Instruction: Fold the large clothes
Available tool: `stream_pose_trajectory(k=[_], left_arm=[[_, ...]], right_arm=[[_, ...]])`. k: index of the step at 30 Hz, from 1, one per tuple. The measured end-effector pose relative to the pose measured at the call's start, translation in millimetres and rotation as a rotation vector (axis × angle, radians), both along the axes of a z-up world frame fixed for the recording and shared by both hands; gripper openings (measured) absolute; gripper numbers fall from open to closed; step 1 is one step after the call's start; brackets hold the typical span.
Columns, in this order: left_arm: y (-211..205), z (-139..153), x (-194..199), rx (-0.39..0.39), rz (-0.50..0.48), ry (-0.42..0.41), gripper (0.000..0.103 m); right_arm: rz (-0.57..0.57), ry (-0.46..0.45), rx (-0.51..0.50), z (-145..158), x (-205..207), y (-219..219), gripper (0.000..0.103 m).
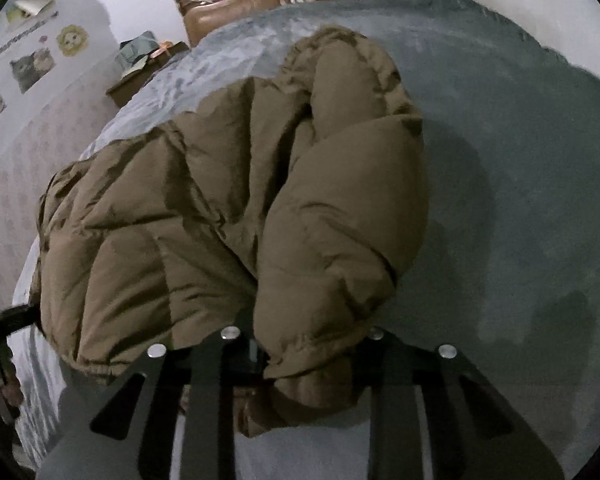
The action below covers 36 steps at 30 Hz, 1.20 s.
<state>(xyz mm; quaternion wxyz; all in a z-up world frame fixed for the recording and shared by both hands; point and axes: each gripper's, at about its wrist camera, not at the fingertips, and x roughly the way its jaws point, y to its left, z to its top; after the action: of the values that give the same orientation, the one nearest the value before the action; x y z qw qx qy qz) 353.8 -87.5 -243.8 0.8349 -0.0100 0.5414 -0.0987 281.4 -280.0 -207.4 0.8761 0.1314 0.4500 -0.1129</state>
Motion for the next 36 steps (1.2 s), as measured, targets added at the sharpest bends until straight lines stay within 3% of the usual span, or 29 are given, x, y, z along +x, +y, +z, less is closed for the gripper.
stream_pose_trajectory(k=[7,14,18,23,26,28,36], left_arm=[[-1.9,15.5,-34.1,-0.039,0.02,-0.015,0.019],[-9.0,32.1,-108.7,-0.135,0.036,-0.026,0.02],[-24.3,35.5,-145.4,-0.096,-0.011,-0.032,0.02],[-37.4,28.4,-149.3,-0.054,-0.033,-0.031,0.025],[-44.8,25.5,-142.1,-0.037,-0.038,-0.032,0.03],[-47.2,26.7,-134.4,-0.027,-0.04,-0.037,0.034],[-59.2,24.2,-121.9,0.029,0.01,-0.071,0.065]], right_arm=[[-0.002,-0.047,-0.033,28.8,-47.4,2.1,0.024],[-0.066,-0.064,-0.04,41.5,-112.3,-2.3,0.024],[-0.039,-0.016,-0.077,36.6,-146.8,-1.6,0.024],[-0.045,0.004,-0.035,19.1,-162.9,-15.4,0.027],[-0.04,0.005,-0.046,11.0,-159.7,-20.2,0.034],[-0.043,0.012,-0.027,7.3,-160.5,-25.2,0.046],[-0.132,-0.017,0.019,4.9,-186.1,-48.0,0.082]])
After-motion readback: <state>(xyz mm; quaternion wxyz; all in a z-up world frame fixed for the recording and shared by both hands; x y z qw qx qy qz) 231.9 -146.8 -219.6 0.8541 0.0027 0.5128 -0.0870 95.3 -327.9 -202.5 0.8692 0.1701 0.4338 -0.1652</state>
